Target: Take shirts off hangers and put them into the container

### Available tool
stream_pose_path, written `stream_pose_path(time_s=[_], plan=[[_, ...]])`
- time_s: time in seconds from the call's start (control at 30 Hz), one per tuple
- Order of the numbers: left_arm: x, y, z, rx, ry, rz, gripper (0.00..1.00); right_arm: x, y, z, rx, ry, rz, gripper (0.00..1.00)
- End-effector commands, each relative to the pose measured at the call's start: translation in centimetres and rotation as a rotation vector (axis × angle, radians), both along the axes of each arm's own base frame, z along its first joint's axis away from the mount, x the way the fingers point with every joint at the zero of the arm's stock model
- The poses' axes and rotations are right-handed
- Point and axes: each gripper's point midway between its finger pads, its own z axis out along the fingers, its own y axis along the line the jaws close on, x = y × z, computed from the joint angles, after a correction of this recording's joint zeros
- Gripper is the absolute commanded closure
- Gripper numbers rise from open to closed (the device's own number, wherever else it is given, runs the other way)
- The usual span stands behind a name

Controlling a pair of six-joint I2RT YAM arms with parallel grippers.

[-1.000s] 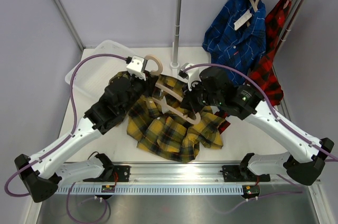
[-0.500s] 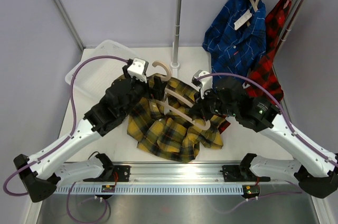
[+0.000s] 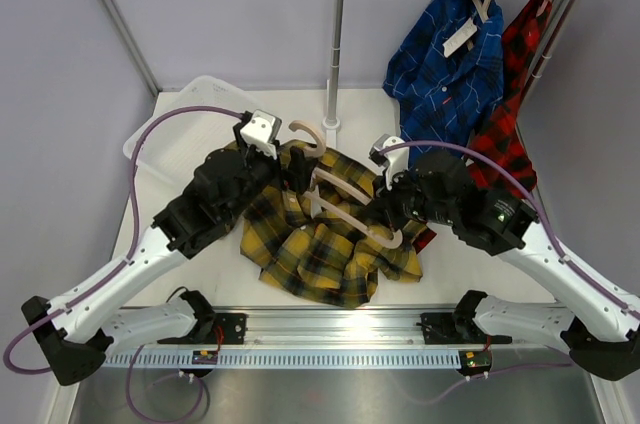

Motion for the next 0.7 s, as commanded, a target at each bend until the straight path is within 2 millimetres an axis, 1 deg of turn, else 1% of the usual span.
stream_pose_path(time_s=[0.0, 0.03, 0.13, 0.2, 0.27, 0.4, 0.47, 0.5, 0.53, 0.57, 0.6, 0.63, 0.67], plan=[[-0.4, 1.8, 6.2, -0.097, -0.147, 0.017, 0.01, 0.6, -1.1, -0.1, -0.044, 0.000, -0.057, 1.00], [-1.0, 0.8, 6.2, -0.100, -0.142, -0.048, 0.01, 0.7, -0.9, 0.0, -0.038, -0.002, -0.057, 1.00], [-1.4, -1.0, 5.5, -0.107, -0.107, -0.129, 0.01, 1.1, -0.1, 0.6, -0.012, 0.003, -0.065, 1.00], [-1.1, -1.6, 4.9, -0.104, -0.082, -0.136, 0.01, 1.4, 0.8, 1.0, 0.005, 0.010, -0.051, 1.00], [-0.9, -1.7, 4.6, -0.099, -0.075, -0.134, 0.01, 1.9, 1.4, 1.2, 0.006, 0.011, -0.050, 1.00], [-0.3, -0.6, 4.1, -0.070, -0.068, -0.072, 0.01, 2.7, 1.7, 1.1, -0.008, -0.005, -0.062, 1.00], [0.5, 0.6, 4.0, -0.056, -0.066, 0.015, 0.01, 2.8, 1.7, 1.3, -0.009, -0.012, -0.066, 1.00], [0.9, 1.1, 3.3, -0.037, -0.048, 0.050, 0.01, 2.9, 1.6, 1.5, -0.009, -0.016, -0.069, 1.00], [1.7, 1.9, 3.1, -0.020, -0.038, 0.117, 0.02, 2.9, 1.5, 1.6, -0.009, -0.022, -0.071, 1.00], [2.0, 2.2, 2.7, -0.009, -0.023, 0.144, 0.02, 3.0, 1.3, 1.8, -0.011, -0.029, -0.080, 1.00], [2.2, 2.4, 2.1, 0.011, -0.003, 0.167, 0.05, 3.1, 1.2, 1.9, -0.012, -0.035, -0.084, 1.00], [2.5, 2.6, 1.9, 0.020, 0.003, 0.186, 0.06, 3.0, 1.0, 2.1, -0.009, -0.039, -0.089, 1.00], [2.6, 2.3, 1.3, 0.027, 0.020, 0.184, 0.08, 3.1, 0.8, 2.1, -0.013, -0.046, -0.093, 1.00]])
